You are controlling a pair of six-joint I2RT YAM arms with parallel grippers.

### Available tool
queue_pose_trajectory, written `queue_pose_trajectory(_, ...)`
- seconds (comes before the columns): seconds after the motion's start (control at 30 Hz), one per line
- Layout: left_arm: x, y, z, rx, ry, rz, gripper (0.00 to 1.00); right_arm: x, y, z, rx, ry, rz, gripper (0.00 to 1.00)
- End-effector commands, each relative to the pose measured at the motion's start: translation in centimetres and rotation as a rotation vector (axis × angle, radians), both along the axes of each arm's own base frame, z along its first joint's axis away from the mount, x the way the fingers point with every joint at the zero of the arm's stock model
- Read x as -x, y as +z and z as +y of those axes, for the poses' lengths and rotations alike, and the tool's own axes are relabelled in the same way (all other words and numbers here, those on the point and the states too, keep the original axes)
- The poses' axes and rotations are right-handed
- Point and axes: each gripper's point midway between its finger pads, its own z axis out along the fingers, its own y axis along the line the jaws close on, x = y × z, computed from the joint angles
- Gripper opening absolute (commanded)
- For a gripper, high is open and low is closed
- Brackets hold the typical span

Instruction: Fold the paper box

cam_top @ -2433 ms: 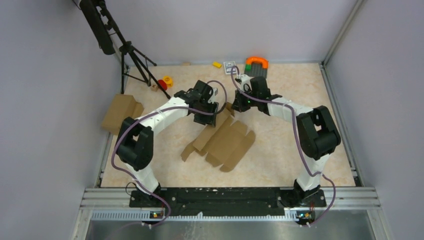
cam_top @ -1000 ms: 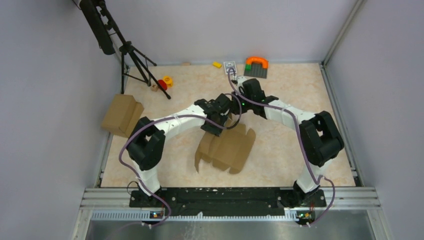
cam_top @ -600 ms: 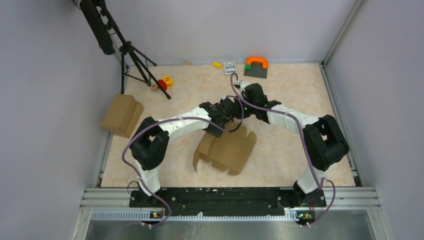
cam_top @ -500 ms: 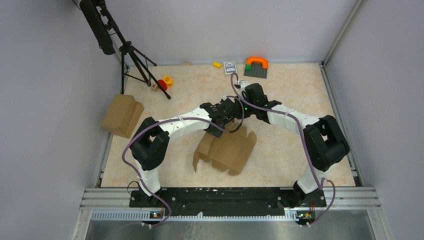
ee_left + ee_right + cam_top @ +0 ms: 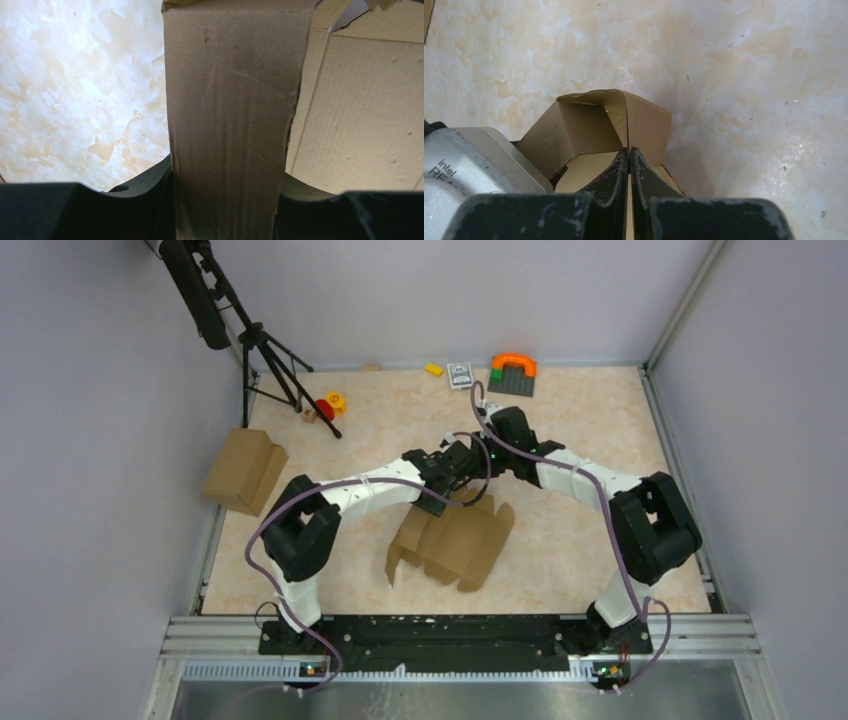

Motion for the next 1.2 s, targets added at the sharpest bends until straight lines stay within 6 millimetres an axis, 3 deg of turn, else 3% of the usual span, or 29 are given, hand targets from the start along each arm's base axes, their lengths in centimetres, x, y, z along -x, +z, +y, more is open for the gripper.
queue_pose_trajectory(0.0, -1.1, 0.9, -0.5, 0.034, 0.025, -0.073, 0.44, -0.1, 1.1, 1.2, -0.035, -0.034, 0.065, 0.00)
queue_pose_trajectory(0.13, -1.0, 0.7, -0.6, 0.037, 0.029, -0.075, 0.44, -0.3, 1.4, 1.9, -0.082, -0.065, 0.103, 0.00)
queue_pose_trajectory(0.33, -1.1, 0.7, -0.4, 0.037, 0.043, -0.089, 0.44, 0.0, 0.9, 1.3, -0.080, -0.125, 0.131, 0.00)
queue_pose_trajectory(0.7, -1.3, 0.8, -0.4, 0.040, 0.064, -0.101, 0.44, 2.3, 0.2, 0.7, -0.097, -0.151, 0.161, 0.00)
queue_pose_trajectory(1.07, -1.3, 0.8, -0.6, 0.040, 0.065, -0.112, 0.43, 3.9, 0.7, 1.9, -0.187, -0.133, 0.199, 0.00)
queue_pose_trajectory(1.17, -1.3, 0.8, -0.8, 0.047, 0.063, -0.111, 0.43, 4.1, -0.1, 1.6, -0.159, -0.126, 0.187, 0.00)
